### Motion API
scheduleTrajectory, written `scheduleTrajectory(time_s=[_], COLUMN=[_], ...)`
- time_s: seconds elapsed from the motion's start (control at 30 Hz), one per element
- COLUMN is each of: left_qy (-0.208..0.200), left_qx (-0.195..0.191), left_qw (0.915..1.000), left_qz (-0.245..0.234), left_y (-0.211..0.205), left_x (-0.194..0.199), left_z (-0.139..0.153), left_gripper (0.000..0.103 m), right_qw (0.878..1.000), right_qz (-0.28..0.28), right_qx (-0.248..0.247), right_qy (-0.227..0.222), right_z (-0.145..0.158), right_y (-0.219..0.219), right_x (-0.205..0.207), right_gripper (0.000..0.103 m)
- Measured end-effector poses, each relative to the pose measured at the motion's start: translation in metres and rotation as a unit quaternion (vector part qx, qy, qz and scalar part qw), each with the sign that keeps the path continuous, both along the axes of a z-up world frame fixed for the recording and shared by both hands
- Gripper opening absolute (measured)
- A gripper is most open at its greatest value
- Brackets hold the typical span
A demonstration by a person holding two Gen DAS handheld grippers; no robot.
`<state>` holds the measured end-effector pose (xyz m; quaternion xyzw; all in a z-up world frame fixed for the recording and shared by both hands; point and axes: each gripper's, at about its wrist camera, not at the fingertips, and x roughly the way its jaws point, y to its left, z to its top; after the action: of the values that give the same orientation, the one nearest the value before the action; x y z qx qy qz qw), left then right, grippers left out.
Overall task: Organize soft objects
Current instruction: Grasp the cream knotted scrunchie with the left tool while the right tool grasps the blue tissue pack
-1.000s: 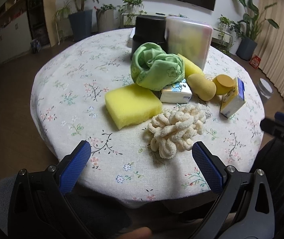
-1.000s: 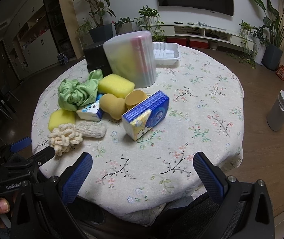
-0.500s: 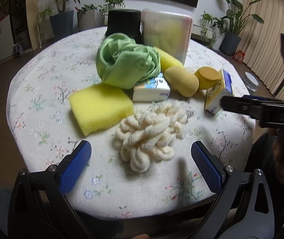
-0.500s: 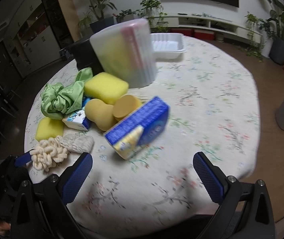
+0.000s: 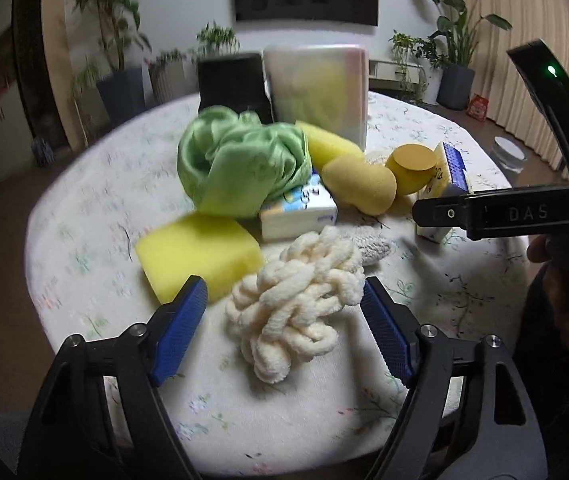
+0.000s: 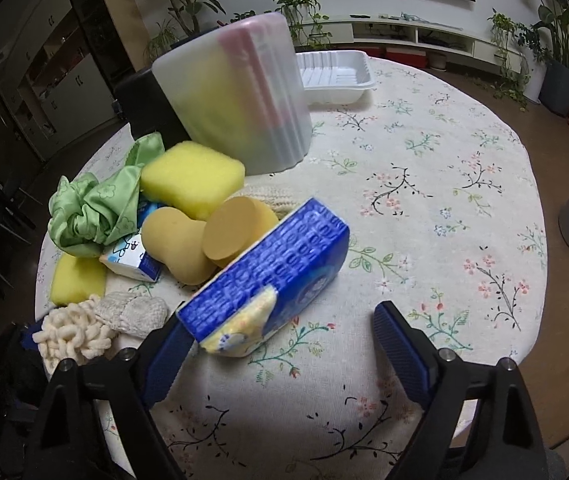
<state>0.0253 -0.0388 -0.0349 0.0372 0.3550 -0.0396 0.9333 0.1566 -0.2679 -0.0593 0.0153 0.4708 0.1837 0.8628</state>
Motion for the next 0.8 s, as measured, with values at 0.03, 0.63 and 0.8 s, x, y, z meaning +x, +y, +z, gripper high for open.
scheduleTrajectory(time_s=[0.03, 0.63, 0.8], left_qy=[-0.005, 0.037, 0.034], left_qx=[0.005, 0.006, 0.015], left_qw=[1.0000, 0.9989, 0.9988], left_qz=[-0.002, -0.026, -0.033], left_y=[-0.001, -0.008, -0.014], left_x=[0.000, 0.007, 0.008], left_z=[0.000, -0.010, -0.010], left_gripper=[0.078, 0.066, 0.056], right_qw=[1.000, 1.000, 0.999], right_qz=[0.000, -0.005, -0.009], right_qx=[0.000, 0.007, 0.011], right_qy=[-0.001, -0.024, -0.032], right_z=[0.000, -0.004, -0.002], right_y=[0.000, -0.004, -0.006], right_x=[0.000, 0.002, 0.002], right_gripper=[0.091, 0.087, 0.065])
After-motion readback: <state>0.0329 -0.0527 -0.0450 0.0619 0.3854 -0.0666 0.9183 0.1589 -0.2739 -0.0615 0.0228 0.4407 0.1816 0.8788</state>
